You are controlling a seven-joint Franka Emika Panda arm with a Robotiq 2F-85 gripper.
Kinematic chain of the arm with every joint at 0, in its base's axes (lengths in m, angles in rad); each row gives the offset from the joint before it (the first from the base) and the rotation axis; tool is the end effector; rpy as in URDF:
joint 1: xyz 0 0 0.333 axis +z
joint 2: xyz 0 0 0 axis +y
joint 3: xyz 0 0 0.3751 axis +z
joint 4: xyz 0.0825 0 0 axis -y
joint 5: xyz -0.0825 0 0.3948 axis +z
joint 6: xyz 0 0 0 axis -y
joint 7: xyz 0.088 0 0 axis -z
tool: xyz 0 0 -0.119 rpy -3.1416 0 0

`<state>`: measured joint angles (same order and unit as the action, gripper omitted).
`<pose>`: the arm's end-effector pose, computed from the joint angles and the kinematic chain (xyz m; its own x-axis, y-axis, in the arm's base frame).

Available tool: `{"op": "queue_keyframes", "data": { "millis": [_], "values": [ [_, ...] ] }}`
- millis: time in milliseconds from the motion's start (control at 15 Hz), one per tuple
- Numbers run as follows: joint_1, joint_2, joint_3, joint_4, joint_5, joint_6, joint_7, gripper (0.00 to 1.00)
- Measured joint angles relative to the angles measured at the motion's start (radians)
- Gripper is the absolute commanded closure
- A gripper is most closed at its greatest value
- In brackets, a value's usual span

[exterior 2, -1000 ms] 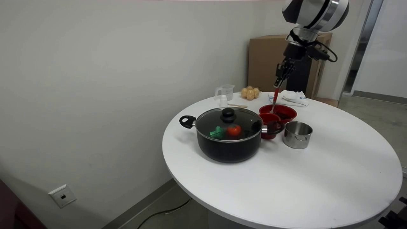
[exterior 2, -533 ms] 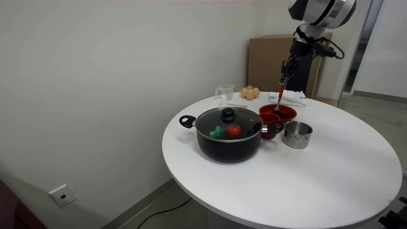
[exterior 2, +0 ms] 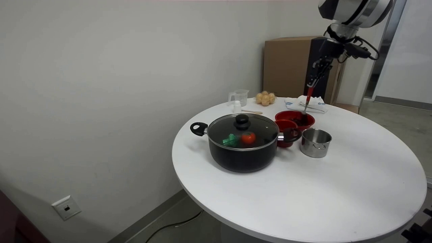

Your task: Remove the spoon from the cup and stir in the bowl

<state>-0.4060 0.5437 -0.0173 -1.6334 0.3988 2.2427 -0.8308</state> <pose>0.6756 -0.2859 0.3436 0.9585 0.1405 0.2482 0.1902 -0.9633 -0.1892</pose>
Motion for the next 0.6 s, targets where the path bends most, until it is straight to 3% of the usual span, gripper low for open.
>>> {"op": "queue_keyframes", "data": {
  "millis": [600],
  "values": [
    [0.016,0.001,0.014,-0.029,0.000,-0.001,0.000,0.96]
  ]
}}
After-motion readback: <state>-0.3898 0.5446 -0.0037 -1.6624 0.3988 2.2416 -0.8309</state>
